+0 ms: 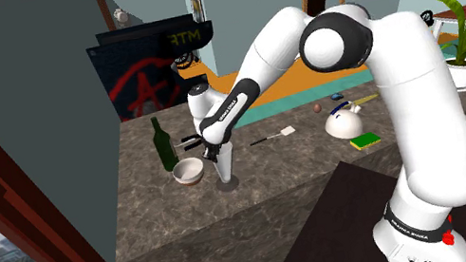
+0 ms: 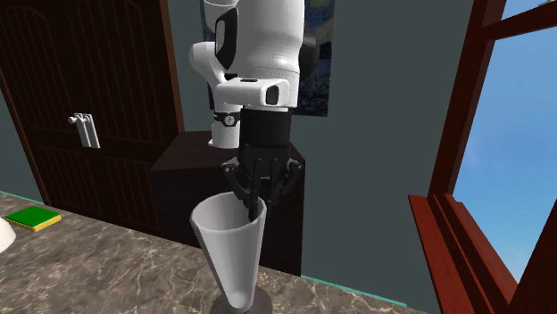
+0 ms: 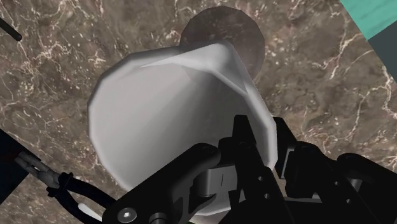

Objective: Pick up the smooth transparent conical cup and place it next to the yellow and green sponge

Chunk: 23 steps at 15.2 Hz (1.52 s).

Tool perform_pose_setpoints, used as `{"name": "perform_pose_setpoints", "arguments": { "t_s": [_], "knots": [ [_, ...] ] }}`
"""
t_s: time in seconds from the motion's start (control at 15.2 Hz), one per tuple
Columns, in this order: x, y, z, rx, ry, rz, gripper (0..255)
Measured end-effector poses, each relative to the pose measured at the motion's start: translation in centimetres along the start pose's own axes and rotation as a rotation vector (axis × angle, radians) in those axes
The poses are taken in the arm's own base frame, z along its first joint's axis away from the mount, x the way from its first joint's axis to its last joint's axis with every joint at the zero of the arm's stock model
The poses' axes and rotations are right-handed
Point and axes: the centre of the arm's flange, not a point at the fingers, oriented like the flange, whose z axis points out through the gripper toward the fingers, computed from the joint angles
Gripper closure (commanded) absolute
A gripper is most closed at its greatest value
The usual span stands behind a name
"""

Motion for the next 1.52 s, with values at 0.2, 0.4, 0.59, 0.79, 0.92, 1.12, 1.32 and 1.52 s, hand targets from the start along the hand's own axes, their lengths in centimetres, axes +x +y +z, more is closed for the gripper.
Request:
{"name": "perform_pose_setpoints", "arguments": {
  "t_s": [0.2,0.4,0.59,0.79,0.92,1.12,1.32,1.52],
  "knots": [
    [0.2,0.2,-1.4,0.0,0.0,0.0,255],
    [0.5,0.2,-3.0,0.0,0.0,0.0,255],
    [0.6,0.5,-4.6,0.0,0.0,0.0,255],
    [0.7,0.9,-6.0,0.0,0.0,0.0,255],
    [0.8,0.9,-7.2,0.0,0.0,0.0,255],
    [1.0,1.0,-8.7,0.0,0.0,0.0,255],
    [1.0,1.2,-10.3,0.0,0.0,0.0,255],
    [1.1,1.4,-11.9,0.0,0.0,0.0,255]
  ]
}}
